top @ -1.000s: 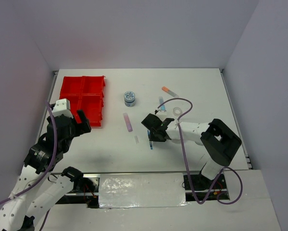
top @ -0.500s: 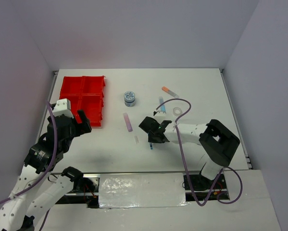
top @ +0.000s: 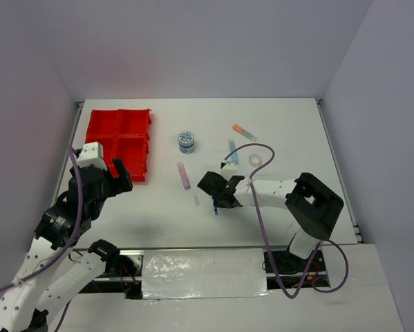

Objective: Sort the stationery into containers
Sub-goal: Pick up the pen cap from the center of the board, then pick up the pen from the center of the board.

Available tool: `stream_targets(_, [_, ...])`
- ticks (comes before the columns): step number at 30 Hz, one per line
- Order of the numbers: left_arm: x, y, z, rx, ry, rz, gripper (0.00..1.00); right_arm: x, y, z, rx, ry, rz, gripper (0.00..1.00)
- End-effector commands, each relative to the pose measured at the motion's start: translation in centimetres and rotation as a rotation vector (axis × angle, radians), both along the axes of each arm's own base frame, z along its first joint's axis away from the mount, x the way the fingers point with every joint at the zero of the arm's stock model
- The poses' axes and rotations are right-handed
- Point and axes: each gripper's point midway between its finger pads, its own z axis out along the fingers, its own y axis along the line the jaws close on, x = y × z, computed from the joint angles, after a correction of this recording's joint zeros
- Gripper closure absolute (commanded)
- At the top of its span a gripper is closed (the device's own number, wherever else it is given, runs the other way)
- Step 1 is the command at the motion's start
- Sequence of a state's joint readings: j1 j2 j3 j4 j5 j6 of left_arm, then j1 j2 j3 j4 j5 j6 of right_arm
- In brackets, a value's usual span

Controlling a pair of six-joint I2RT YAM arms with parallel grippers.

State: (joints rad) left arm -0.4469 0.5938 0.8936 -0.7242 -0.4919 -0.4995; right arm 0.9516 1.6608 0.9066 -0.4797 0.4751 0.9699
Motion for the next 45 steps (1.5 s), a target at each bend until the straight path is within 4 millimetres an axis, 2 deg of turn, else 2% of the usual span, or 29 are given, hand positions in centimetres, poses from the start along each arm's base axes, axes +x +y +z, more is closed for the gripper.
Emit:
stream_targets(1, [0.5, -0.6, 0.7, -0.01, -0.043, -0.023, 0.01, -2.4, -1.1, -2.2, -0.045, 0.091, -0.019, 0.69])
stream_targets(8, [0.3, -0.6, 0.9, -0.014, -0.052, -0.027, 0.01, -2.8, -0.6, -2.6, -0.015, 0.111, -0.008, 0.83])
stream_targets(10, [0.3, -0.6, 0.9, -0.012, -0.051, -0.027, 0.01, -2.8, -0.6, -2.6, -0.02, 0.11, 0.0, 0.97])
stream_targets(11, [0.3, -0.6, 0.9, -0.011, -0.051, -0.028, 0.01, -2.7, -0.5, -2.5, -0.026, 0.109, 0.023, 1.0])
stream_targets(19, [0.6, -1.0, 0.6, -0.004, -0.033, -0.041, 0.01, -1.4, -0.1, -0.5, -0.022, 0.022, 0.137, 1.0])
stream_targets(22, [0.9, -1.8, 0.7, -0.001, -0.025, -0.083, 0.01, -1.0, -0.5, 1.0, -0.018, -0.026, 0.163, 1.0])
stream_targets(27, [1.5, -3.4, 0.1, -0.05, 0.072, -0.094, 0.01, -0.2, -2.4, 4.5, -0.003, -0.118, 0.138, 1.0])
stream_targets(28, [1.5, -4.2, -0.2, -0.094, 0.097, -0.104, 0.01, 0.1, -2.6, 6.1, 0.03, -0.153, 0.131, 1.0])
stream_targets(30, [1.8, -6.9, -1.4, -0.161, 0.155, -0.164, 0.01, 0.0, -3.3, 7.8, 0.037, -0.183, 0.127, 1.0])
stream_targets(31, [1.9, -8.1, -1.8, -0.212, 0.171, -0.161, 0.01, 0.0, -3.3, 9.9, 0.08, -0.226, 0.123, 1.0])
stream_targets(32, [2.3, -9.0, -1.8, -0.238, 0.157, -0.159, 0.01, 0.0, -3.6, 11.0, 0.091, -0.244, 0.12, 1.0])
stream_targets(33, [1.7, -11.1, -2.8, -0.24, 0.186, -0.199, 0.01, -0.3, -4.8, 11.6, 0.063, -0.249, 0.106, 1.0])
stream_targets(34, [1.6, -12.5, -3.0, -0.288, 0.19, -0.191, 0.01, -0.3, -5.3, 13.8, 0.098, -0.293, 0.088, 1.0])
stream_targets(35, [1.5, -13.7, -3.2, -0.302, 0.189, -0.2, 0.01, -0.4, -6.0, 14.8, 0.104, -0.307, 0.068, 1.0])
stream_targets(36, [1.1, -16.0, -3.9, -0.281, 0.192, -0.226, 0.01, -0.8, -7.3, 15.2, 0.074, -0.305, 0.052, 1.0])
stream_targets(37, [0.8, -17.4, -4.2, -0.3, 0.202, -0.217, 0.01, -1.0, -8.0, 17.0, 0.106, -0.339, 0.04, 1.0])
stream_targets(38, [0.9, -18.7, -3.7, -0.306, 0.193, -0.224, 0.01, -1.2, -8.6, 17.7, 0.107, -0.35, 0.034, 1.0])
stream_targets(39, [0.3, -21.1, -5.2, -0.26, 0.221, -0.255, 0.01, -1.7, -9.6, 18.0, 0.092, -0.343, 0.027, 1.0])
stream_targets(40, [0.2, -22.7, -5.6, -0.248, 0.231, -0.273, 0.01, -2.0, -10.3, 19.4, 0.112, -0.375, 0.016, 1.0])
stream_targets(41, [0.5, -24.3, -4.7, -0.258, 0.225, -0.29, 0.01, -2.2, -10.9, 19.8, 0.115, -0.384, 0.006, 1.0])
stream_targets(42, [0.3, -26.0, -6.9, -0.206, 0.273, -0.297, 0.02, -2.6, -11.5, 20.1, 0.111, -0.384, 0.002, 0.99])
stream_targets(45, [1.0, -28.8, -8.6, -0.172, 0.308, -0.294, 0.06, -3.2, -12.6, 20.9, 0.123, -0.412, 0.008, 0.98])
